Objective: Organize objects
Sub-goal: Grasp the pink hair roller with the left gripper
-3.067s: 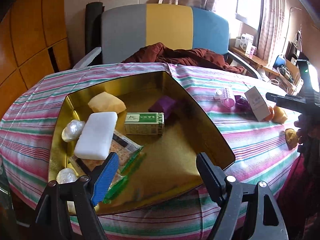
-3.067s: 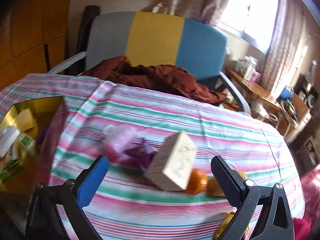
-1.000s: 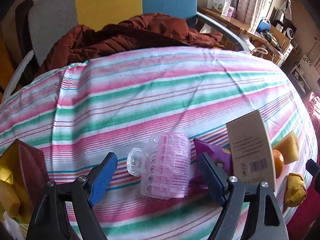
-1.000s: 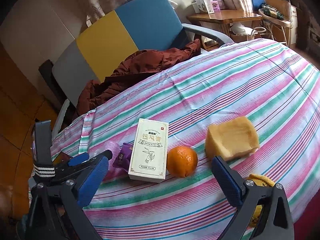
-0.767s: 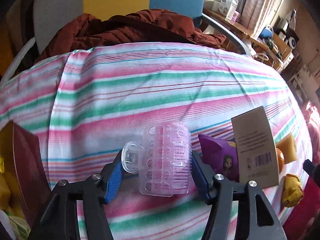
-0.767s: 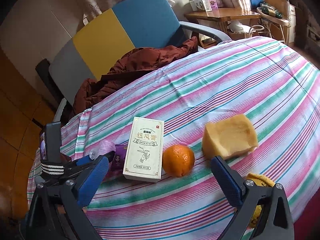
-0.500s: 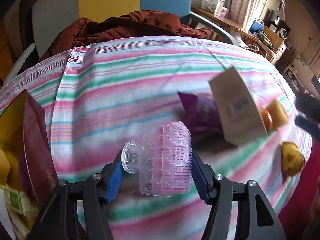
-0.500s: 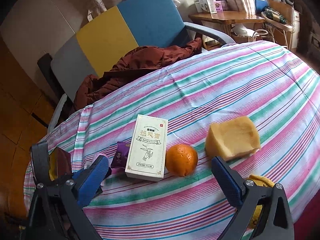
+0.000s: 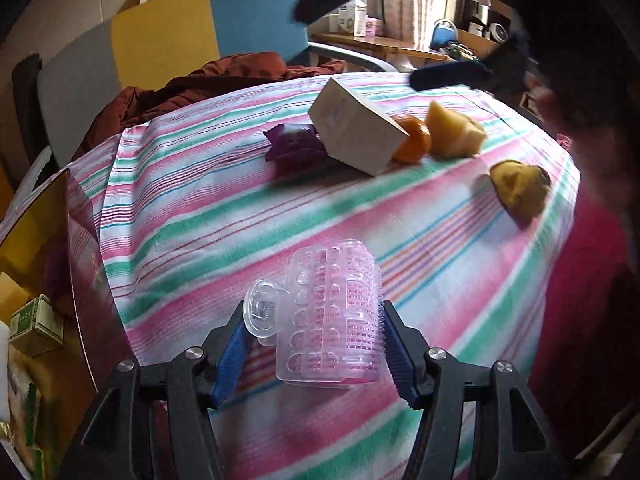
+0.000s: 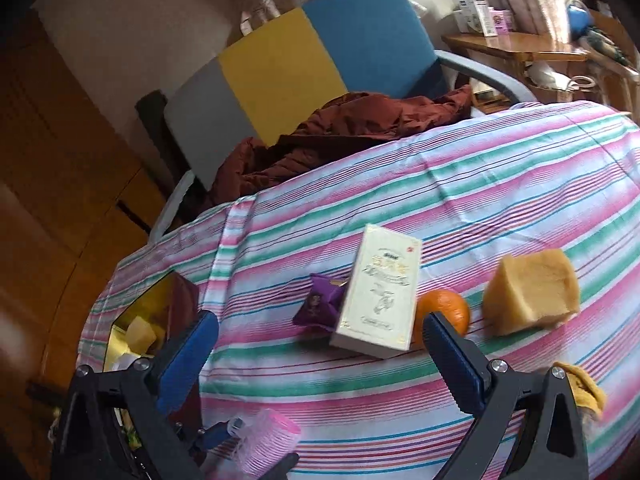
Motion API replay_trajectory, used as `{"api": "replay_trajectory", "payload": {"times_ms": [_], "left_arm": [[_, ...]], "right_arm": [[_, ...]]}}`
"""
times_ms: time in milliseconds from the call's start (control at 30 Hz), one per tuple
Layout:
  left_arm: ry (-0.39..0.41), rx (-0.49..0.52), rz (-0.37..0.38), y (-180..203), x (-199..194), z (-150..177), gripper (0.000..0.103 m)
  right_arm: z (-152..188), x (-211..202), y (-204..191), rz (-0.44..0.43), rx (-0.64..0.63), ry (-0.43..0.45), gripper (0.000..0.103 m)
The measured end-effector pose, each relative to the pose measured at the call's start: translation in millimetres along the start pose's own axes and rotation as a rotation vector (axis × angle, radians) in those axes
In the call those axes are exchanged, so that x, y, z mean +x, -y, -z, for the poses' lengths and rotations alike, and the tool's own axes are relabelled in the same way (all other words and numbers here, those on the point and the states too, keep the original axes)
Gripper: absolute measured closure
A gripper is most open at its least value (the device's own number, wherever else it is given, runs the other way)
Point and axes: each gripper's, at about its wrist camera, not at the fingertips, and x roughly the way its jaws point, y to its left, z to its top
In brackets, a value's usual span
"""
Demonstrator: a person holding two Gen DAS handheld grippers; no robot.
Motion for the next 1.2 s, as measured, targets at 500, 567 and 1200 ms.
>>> {"api": "replay_trajectory", "payload": {"times_ms": [500, 567, 1200], "left_arm": [[0.041, -0.007, 0.06, -3, -1, 9, 0.041], [0.043, -0.012, 0.066, -3, -1, 9, 0.041], [0.046, -0.025, 0.075, -6, 1, 10, 0.041]], "right_arm": [[-25, 111, -38, 0.13, -0.145, -0.353, 0.018], [-29, 115, -28, 0.177, -0.114, -0.365, 0.018], [-8, 114, -43, 0.232, -0.302, -0.408, 0.069]]}}
